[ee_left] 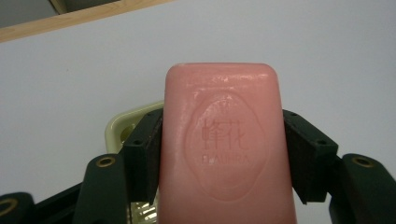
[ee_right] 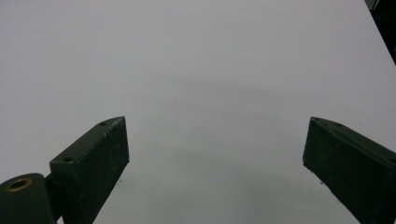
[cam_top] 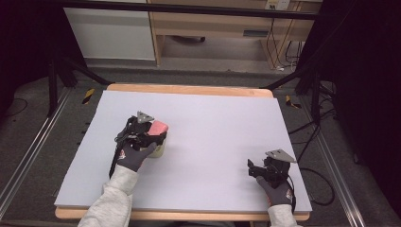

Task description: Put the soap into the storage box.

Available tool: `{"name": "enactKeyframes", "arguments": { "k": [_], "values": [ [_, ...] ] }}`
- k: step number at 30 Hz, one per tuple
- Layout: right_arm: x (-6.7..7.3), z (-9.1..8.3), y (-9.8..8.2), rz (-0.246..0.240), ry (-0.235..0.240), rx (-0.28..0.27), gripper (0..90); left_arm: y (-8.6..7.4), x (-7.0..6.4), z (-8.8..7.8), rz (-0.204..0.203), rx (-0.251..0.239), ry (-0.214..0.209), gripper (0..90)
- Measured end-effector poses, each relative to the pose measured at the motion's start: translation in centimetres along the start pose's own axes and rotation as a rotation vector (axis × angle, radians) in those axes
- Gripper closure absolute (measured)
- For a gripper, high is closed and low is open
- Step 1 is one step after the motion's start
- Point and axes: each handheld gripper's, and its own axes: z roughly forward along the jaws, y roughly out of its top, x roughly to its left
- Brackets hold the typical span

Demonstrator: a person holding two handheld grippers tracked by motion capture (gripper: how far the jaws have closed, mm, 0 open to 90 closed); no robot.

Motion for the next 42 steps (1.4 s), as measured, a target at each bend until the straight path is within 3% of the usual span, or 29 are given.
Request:
{"name": "enactKeyframes", "arguments": {
  "k": [21, 42],
  "values": [
    [0.1, 0.0, 0.0, -0.002, 0.001, 0.001, 7.3, -0.9, 2.1, 2.3, -0.062, 0.019, 0.051, 36.9],
    [0.2, 0.0, 0.0, -0.005, 0.0, -0.001, 7.3, -2.1, 2.5, 3.7, -0.06, 0.066, 0.061, 36.9]
  ]
}}
